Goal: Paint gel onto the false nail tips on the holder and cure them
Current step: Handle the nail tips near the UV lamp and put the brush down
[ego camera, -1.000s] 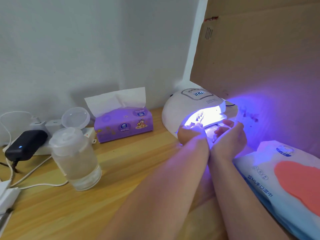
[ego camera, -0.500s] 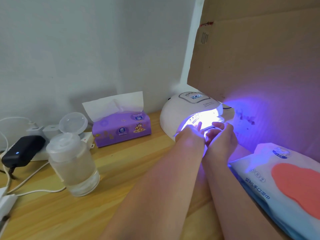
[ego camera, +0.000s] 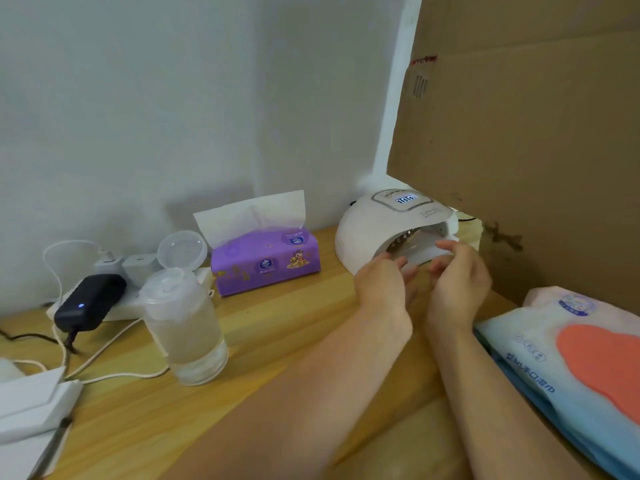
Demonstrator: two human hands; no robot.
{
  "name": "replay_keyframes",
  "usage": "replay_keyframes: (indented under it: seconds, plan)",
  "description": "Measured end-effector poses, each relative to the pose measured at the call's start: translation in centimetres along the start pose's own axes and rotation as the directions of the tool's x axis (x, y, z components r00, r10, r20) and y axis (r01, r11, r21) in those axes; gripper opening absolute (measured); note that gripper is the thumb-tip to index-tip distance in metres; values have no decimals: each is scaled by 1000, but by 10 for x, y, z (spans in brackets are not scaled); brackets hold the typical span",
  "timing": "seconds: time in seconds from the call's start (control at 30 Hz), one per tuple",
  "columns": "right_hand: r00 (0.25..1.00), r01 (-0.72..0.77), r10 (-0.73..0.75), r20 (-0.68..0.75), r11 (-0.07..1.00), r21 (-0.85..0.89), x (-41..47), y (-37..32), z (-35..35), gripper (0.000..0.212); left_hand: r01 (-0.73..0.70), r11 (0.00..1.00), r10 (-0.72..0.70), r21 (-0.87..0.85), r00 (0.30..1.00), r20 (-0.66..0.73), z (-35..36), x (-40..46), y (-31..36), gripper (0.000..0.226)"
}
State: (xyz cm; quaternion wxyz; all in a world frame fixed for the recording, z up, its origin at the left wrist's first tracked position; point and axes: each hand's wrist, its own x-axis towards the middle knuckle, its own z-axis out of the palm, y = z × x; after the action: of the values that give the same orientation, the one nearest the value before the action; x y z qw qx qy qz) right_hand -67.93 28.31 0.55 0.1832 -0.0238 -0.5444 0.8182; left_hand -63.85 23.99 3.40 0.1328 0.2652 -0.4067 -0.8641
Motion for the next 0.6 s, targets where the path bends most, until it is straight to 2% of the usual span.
replay_keyframes:
  seconds: [0.07,0.13,0.2,0.27,0.3,0.37,0.47,0.53,0.6]
  plan:
    - [985,168,-163,65,982,-88,-2,-4,3,29,-183,964,166,194,981,100,-23,-20,6,30]
    - [949,305,-284,140,937,-170,-5,-8,7,27,-393,842,325,370,917,232,-55,-38,9,35]
    - [911,403,-356,207,874,-270,-5,-12,16,30,-501,704,381,503,865,327,-85,-55,12,40]
    - [875,478,-376,305,770,-421,6,-18,29,33,-526,643,379,557,850,365,-109,-71,14,42]
    - [856,509,-348,381,691,-512,16,-21,37,36,-526,639,367,562,850,379,-118,-79,14,42]
    - [815,562,-197,544,494,-664,38,-26,49,40,-527,633,352,567,848,396,-133,-92,16,41]
    - [766,615,38,641,245,-749,68,-37,60,40,-550,561,350,618,835,426,-154,-107,20,42]
    - [749,620,153,645,181,-763,78,-44,66,37,-546,539,332,642,838,433,-165,-114,23,44]
    - [730,638,215,649,125,-760,83,-47,70,37,-517,558,320,649,856,407,-174,-121,28,39]
